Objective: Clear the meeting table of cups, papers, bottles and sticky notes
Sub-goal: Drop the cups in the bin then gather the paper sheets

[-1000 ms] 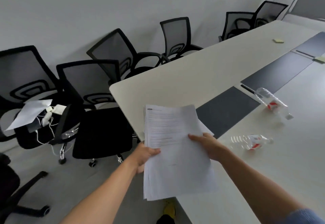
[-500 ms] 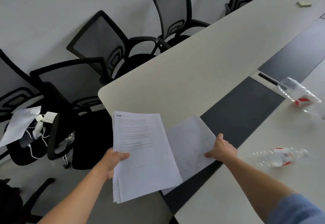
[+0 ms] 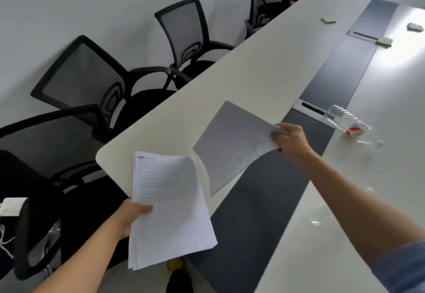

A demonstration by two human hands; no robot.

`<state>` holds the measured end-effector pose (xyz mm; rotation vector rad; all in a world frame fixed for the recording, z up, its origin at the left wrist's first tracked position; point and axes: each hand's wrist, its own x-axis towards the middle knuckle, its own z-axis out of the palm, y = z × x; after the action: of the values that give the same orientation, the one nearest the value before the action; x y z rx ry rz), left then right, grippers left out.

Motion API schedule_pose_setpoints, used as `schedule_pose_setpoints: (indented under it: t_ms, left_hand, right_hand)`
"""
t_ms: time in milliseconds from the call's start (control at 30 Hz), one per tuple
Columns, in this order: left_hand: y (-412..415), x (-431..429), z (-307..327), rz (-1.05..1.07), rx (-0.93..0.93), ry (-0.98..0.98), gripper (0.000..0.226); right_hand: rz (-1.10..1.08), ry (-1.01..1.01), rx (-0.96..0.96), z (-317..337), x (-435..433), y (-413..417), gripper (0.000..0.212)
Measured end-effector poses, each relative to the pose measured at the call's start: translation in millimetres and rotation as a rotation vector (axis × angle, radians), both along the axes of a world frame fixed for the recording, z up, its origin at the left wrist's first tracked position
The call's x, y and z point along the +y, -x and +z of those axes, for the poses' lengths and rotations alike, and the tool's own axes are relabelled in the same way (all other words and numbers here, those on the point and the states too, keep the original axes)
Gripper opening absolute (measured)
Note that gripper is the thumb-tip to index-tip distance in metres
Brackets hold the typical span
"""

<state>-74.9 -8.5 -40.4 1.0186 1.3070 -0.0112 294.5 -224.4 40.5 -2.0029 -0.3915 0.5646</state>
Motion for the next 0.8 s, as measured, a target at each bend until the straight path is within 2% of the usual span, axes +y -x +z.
schedule_pose_setpoints:
  t_ms: [133, 200, 300, 400, 533, 700, 800]
  left_hand:
    - [-3, 50, -12, -0.092, 0.048, 0.008, 0.04]
    - [-5, 72, -15, -0.147, 0.049, 0.033, 0.039]
    - [-7, 109, -25, -0.164, 0.039, 0.071, 0.033]
    - [-12, 133, -34, -0.135, -0.031, 0.222, 0.04]
    - [-15, 153, -52, -0.151, -0.069, 0.373, 0.057]
    - [-19, 153, -64, -0.197, -0.042, 0.288, 0.041]
    - [-26, 154, -62, -0.267, -0.063, 0.253, 0.042]
  right_hand:
    - [0.146, 0.032, 0.015, 55, 32, -20, 0.011]
    - [0.255, 0.109, 0.104, 58, 52, -23, 0.018]
    - [0.403, 0.289, 0.213, 36, 110, -6, 0.015]
    - [0.512, 0.444, 0.284, -11, 161, 26, 0.012]
    - [0.45, 0.51, 0.322, -82, 211, 69, 0.009]
    - [0.304, 0.451, 0.422, -129, 225, 99, 0.011]
    - [0.147, 0.331, 0.444, -136, 215, 105, 0.012]
